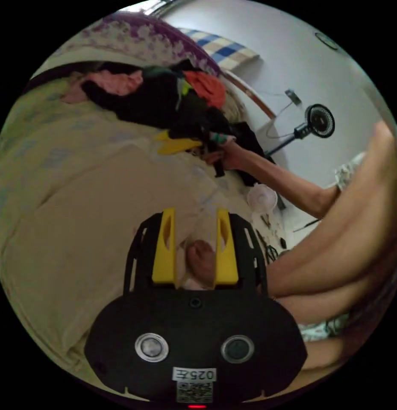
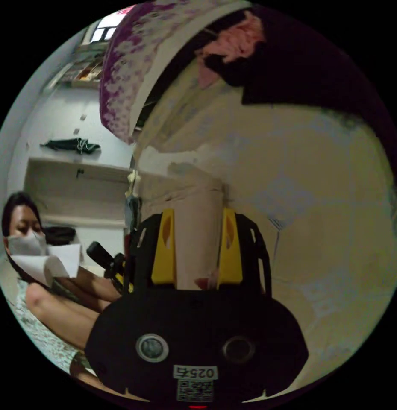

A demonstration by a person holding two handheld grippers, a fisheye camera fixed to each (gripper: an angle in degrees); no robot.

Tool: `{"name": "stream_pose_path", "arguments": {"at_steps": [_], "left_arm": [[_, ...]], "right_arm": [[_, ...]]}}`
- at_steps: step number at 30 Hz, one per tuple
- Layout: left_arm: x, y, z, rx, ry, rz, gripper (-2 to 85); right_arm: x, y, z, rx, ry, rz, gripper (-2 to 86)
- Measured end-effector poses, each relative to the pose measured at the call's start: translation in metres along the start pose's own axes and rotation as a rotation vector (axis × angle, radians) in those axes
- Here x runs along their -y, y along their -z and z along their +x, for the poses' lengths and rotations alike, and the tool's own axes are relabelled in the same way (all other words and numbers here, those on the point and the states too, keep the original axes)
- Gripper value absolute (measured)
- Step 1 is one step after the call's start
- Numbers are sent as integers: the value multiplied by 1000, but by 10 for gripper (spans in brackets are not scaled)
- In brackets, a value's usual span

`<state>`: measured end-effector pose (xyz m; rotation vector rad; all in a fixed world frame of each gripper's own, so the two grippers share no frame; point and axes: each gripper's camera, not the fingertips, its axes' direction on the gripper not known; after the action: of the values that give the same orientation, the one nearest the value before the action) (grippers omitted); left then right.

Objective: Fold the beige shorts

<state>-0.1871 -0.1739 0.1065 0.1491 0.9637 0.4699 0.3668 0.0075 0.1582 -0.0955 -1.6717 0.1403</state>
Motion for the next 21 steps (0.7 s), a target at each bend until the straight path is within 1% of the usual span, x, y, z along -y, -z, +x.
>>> {"name": "stream_pose_path", "arguments": {"at_steps": [1, 3, 5, 7, 11, 15, 17, 18, 20, 21], "left_arm": [[11, -19, 11, -28, -26, -48, 103], [21, -39, 29, 44, -56, -82, 106], [26, -62, 45, 224, -43, -163, 99], [24, -75, 51, 347, -20, -206, 81], [20, -75, 61, 418, -28, -241, 72], [20, -61, 66, 426, -37, -263, 60], [15, -45, 63, 398, -35, -234, 34], [15, -39, 60, 363, -28, -225, 26], [13, -12, 51, 177, -21, -184, 5], [13, -4, 49, 127, -26, -166, 4]], "right_arm": [[7, -1, 19, 34, -44, -15, 160], [19, -10, 35, 34, -48, -74, 157], [35, -24, 46, 13, -19, -156, 138], [48, -30, 55, 48, -15, -176, 124], [71, -32, 77, 53, 4, -235, 89], [69, -23, 103, 93, -17, -206, 58], [61, -10, 118, 163, -59, -155, 46], [58, -6, 121, 175, -67, -145, 45], [47, 15, 130, 226, -84, -120, 44], [44, 21, 131, 256, -91, -112, 44]]}}
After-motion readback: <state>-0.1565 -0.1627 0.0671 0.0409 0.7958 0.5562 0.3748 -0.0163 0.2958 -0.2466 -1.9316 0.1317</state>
